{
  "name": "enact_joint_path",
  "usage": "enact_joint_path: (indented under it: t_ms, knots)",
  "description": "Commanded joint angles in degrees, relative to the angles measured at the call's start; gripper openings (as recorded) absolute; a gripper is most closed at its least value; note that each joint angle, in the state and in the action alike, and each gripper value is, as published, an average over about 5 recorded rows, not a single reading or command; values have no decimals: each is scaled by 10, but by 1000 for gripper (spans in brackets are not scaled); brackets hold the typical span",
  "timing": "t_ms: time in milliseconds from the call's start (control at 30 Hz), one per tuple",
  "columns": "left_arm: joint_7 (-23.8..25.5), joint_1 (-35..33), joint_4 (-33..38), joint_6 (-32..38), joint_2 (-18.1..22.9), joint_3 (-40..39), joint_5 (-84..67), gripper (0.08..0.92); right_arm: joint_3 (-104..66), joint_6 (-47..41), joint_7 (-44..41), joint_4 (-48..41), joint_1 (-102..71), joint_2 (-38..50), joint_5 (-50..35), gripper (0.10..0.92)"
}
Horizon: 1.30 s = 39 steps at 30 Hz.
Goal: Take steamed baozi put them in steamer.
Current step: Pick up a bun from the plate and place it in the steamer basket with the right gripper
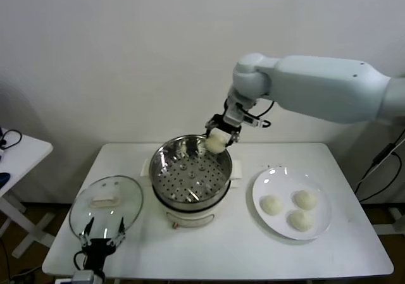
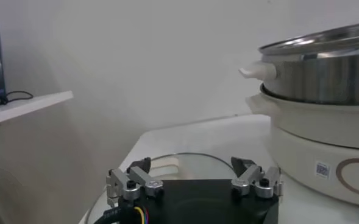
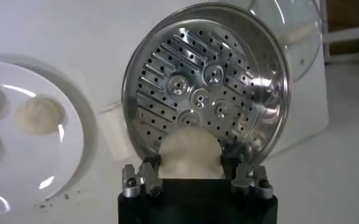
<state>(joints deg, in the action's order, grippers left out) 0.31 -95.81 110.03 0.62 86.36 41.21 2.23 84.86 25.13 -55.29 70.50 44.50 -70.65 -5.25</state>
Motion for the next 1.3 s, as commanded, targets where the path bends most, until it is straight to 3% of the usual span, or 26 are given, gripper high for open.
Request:
enact_joint_path:
  t_ms: [33,433,1033,1133,1300]
  knots:
    - [0,0,-2,0,0,0,0,823,-7,56,13,-89,-57,-75,47,662]
    - [-7,-1,-5,1,1,-1,4,823,-41,64,28,-170,-132,-109,124,662]
    - [-11,1,-5,1,2,-3,7,823,-68,71,61,-226,-177,-126,142,663]
    - [-11,0,-4,2,3,-5,8,823,-70,71,69,-219,-177,-121,142,689]
    - [-11,-1,0,3,3,-7,12,823,-73,69,71,-190,-163,-100,119,799]
